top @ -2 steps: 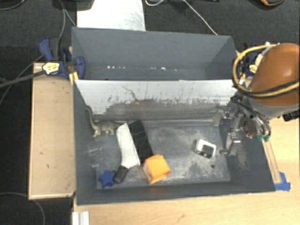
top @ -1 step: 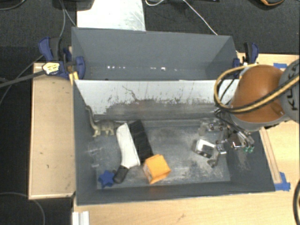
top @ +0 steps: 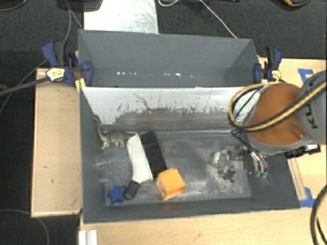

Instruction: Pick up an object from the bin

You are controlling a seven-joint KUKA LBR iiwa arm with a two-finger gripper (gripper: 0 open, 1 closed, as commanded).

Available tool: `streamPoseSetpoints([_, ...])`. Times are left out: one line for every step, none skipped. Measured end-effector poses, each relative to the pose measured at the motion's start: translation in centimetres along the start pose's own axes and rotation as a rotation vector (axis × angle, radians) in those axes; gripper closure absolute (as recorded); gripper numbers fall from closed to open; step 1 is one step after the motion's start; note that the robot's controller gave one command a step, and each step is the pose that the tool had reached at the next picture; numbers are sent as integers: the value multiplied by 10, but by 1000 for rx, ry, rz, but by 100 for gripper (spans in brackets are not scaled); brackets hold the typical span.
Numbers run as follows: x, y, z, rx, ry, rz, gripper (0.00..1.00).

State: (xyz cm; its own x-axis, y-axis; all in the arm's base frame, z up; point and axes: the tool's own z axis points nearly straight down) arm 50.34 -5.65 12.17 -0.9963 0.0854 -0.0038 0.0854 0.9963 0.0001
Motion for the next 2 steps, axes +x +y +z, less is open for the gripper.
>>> streamPoseSetpoints([0,0,0,0,0,-3,0])
streamPoseSetpoints([0,0,0,0,0,-4,0])
